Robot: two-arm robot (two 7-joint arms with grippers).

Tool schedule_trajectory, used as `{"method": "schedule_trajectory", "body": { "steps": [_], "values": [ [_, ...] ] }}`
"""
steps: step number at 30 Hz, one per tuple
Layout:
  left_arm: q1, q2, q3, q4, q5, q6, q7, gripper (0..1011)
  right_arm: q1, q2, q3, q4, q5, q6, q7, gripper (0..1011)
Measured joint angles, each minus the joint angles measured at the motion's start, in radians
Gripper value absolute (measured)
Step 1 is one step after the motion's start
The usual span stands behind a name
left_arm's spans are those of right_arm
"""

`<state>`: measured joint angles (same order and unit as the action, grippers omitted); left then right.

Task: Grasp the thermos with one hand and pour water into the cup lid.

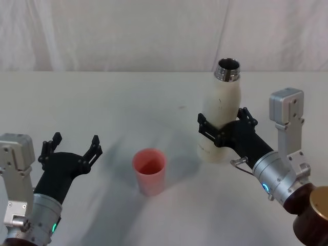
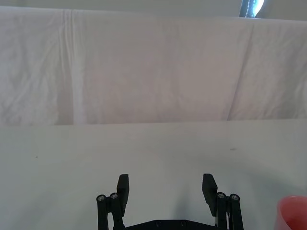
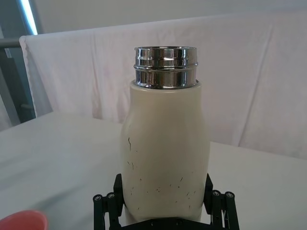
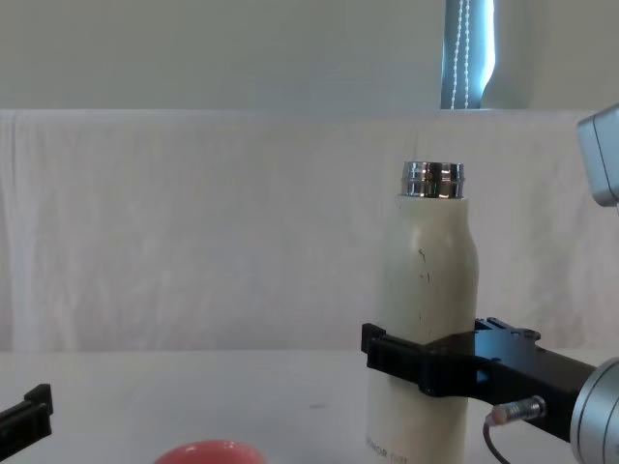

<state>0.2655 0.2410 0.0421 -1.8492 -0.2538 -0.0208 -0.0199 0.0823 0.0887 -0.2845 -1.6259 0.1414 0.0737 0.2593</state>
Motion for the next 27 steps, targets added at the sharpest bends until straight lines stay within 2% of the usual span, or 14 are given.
{"method": "schedule_trajectory", "body": {
  "steps": [7,27],
  "values": [
    [0.000,0.000,0.000,0.000,0.000,0.000,0.000,1001,0.007,0.015,-0.010,0.002,0.021,-0.004,-0.005,950],
    [0.000,0.000,0.000,0.000,0.000,0.000,0.000,1001,0.014,0.044,-0.031,0.008,0.030,-0.028,-0.032,950]
  ]
}}
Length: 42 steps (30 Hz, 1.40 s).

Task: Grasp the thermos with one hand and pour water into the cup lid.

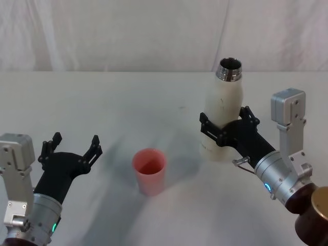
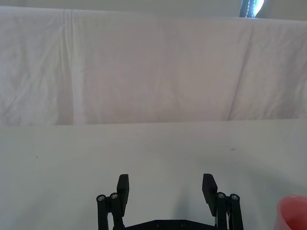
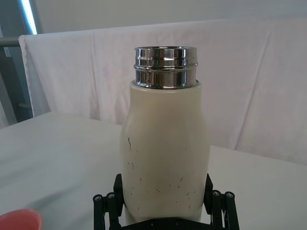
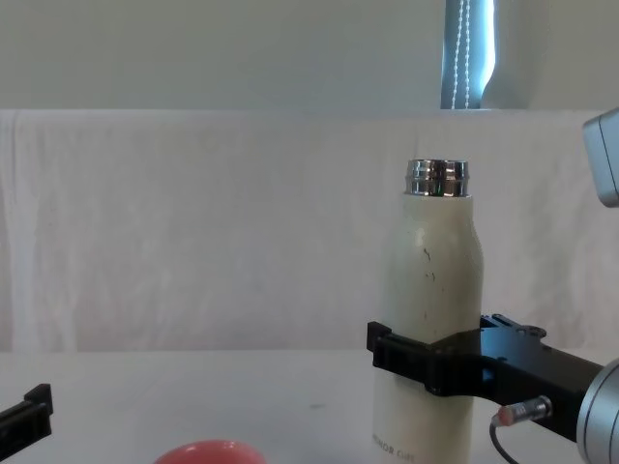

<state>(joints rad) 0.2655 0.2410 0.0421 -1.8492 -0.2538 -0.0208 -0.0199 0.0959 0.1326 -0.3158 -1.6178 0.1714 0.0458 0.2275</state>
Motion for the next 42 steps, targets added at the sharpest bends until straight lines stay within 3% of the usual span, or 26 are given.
{"method": "schedule_trajectory", "body": {
  "steps": [11,42],
  "values": [
    [0.000,0.000,0.000,0.000,0.000,0.000,0.000,1001,0.008,0.004,-0.004,0.011,0.003,-0.007,-0.005,950],
    [0.000,0.000,0.000,0.000,0.000,0.000,0.000,1001,0.113,-0.047,-0.017,0.193,-0.048,-0.088,-0.018,950]
  ]
}}
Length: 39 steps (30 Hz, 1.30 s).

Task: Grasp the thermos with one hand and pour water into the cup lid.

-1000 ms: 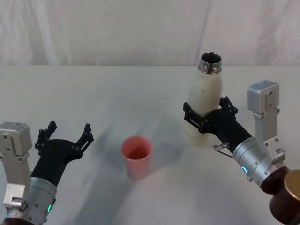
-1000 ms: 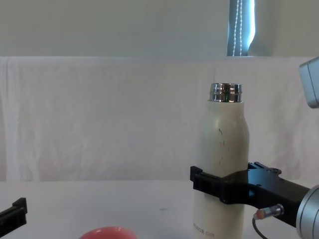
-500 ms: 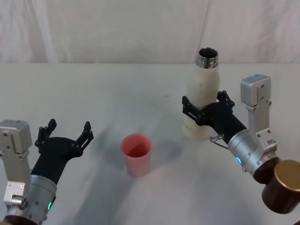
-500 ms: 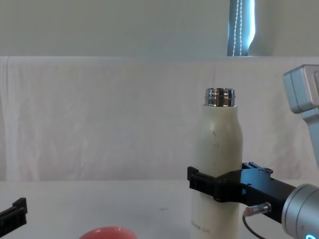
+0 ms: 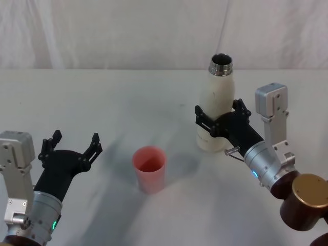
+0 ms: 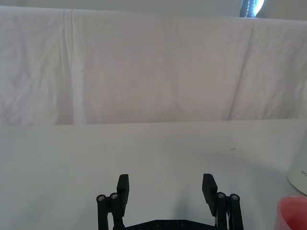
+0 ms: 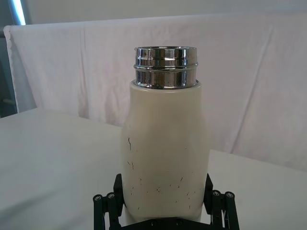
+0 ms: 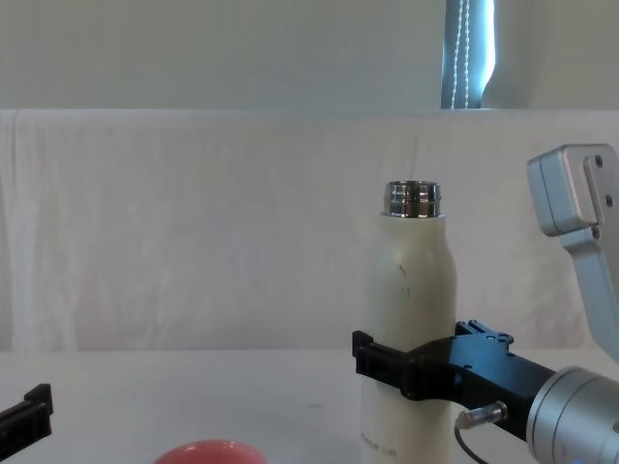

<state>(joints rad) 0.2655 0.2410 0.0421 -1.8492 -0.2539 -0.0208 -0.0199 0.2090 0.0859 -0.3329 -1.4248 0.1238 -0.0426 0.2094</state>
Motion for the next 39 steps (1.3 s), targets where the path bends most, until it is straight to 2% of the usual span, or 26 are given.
{"method": "schedule_trajectory", "body": {
  "steps": [36,39],
  "values": [
    [0.000,0.000,0.000,0.000,0.000,0.000,0.000,1001,0.010,-0.015,0.007,0.040,0.001,0.001,0.007,950],
    [0.000,0.000,0.000,0.000,0.000,0.000,0.000,1001,0.010,-0.016,0.008,0.040,0.002,0.003,0.008,996]
  ]
}}
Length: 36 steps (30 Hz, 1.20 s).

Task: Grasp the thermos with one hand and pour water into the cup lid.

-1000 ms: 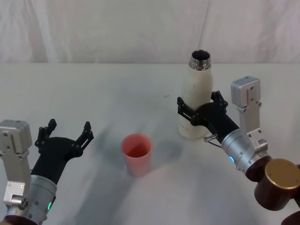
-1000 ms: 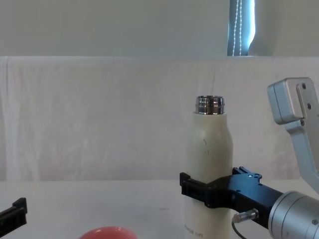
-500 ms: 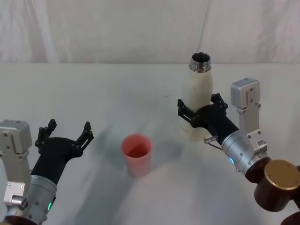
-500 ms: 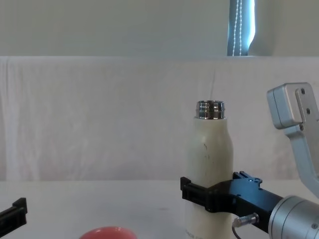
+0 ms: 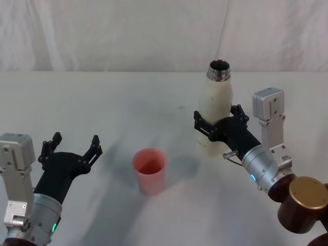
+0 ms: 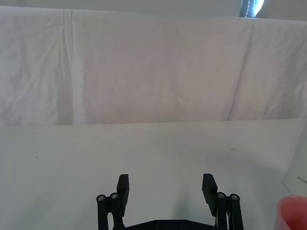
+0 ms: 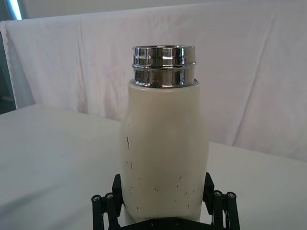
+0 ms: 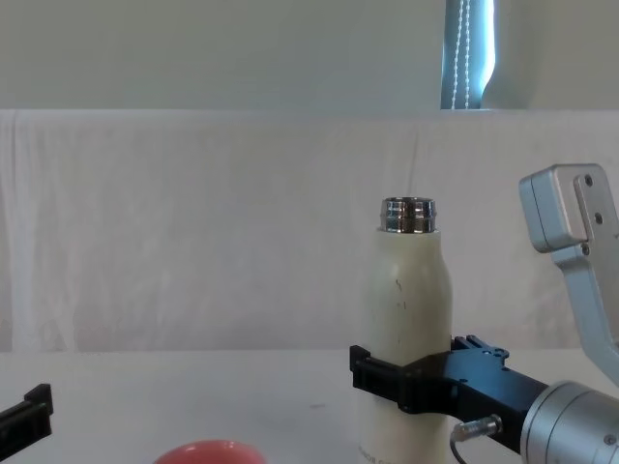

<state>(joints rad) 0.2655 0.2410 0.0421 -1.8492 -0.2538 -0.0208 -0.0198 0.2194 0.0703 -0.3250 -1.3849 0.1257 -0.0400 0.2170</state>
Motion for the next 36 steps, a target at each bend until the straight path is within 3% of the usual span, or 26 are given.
{"method": "schedule_trajectory", "body": {
  "steps": [17,36],
  "values": [
    [0.000,0.000,0.000,0.000,0.000,0.000,0.000,1001,-0.003,0.001,-0.001,-0.004,-0.010,0.005,-0.007,1001],
    [0.000,0.000,0.000,0.000,0.000,0.000,0.000,1001,-0.056,0.019,0.021,-0.074,0.008,0.018,-0.011,1001]
  ]
}}
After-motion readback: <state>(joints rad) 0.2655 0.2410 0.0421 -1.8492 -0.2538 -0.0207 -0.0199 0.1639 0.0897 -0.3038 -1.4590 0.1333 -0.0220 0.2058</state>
